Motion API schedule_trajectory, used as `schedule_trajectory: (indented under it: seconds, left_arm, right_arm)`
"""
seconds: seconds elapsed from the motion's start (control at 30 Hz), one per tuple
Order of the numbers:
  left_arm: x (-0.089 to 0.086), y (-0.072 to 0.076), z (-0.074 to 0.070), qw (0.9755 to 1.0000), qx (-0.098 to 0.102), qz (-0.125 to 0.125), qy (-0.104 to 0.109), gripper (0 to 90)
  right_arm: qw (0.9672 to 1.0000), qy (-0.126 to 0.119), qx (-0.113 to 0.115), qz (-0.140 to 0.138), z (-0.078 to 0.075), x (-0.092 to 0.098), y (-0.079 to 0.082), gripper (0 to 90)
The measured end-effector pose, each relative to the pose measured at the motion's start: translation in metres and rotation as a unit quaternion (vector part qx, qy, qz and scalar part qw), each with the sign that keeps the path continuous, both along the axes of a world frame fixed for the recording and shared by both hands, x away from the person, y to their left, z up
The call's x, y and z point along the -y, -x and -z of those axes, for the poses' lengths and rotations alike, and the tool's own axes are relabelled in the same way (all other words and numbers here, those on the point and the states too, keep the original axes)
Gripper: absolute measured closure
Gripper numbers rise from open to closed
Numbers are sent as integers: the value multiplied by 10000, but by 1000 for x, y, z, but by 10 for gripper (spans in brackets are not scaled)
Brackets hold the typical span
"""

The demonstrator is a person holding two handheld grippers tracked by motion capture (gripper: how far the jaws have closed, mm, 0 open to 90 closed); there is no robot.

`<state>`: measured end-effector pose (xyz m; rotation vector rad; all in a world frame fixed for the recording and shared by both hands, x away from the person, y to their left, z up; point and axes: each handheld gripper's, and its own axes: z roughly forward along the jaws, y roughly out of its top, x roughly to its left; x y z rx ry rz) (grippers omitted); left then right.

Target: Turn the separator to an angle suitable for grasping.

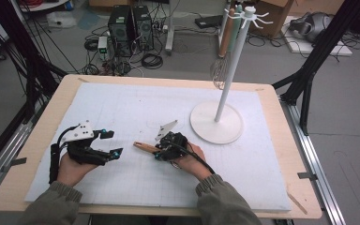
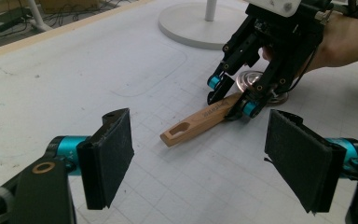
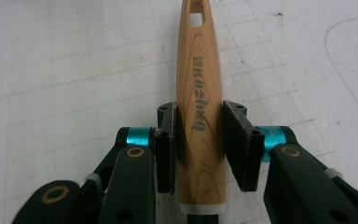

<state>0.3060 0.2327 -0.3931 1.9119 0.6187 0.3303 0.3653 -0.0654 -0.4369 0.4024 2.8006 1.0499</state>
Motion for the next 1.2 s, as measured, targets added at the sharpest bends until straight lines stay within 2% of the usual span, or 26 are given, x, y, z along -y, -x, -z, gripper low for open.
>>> schedule_trajectory:
  seconds: [0.2,0.27,0.33,0.5,0.6,0.7,0.8,0.97,1.0,1.2]
  left_arm:
    - [0,0,1,10000,-16,9,-7,235]
    - [1,0,1,10000,-22,7,-6,236]
    - [2,0,1,10000,-32,19,-24,236]
    - [2,1,1,10000,-21,15,-25,237]
    - [1,0,1,10000,-26,30,-39,236]
    - [1,1,1,10000,-27,31,-36,236]
    - [-1,2,1,10000,-21,12,-26,236]
    - [-2,1,1,10000,-29,11,-16,236]
    - [-1,1,1,10000,-21,6,-32,237]
    - [2,2,1,10000,-29,30,-48,236]
  right_arm:
    - [9998,-173,-81,-68,-3,3,1,695]
    - [9996,-253,-40,-94,-5,3,2,697]
    - [9998,-101,61,-141,-4,2,4,693]
    - [9999,-62,-4,-117,-4,3,4,688]
    - [9998,164,53,-132,-2,4,5,673]
    - [9999,69,-107,-98,-1,7,3,673]
    - [9998,142,-61,-125,-2,7,5,664]
    - [9986,461,117,-253,-7,12,9,654]
    - [9985,480,59,-238,-7,13,10,659]
    - [9988,447,48,-189,-6,13,10,688]
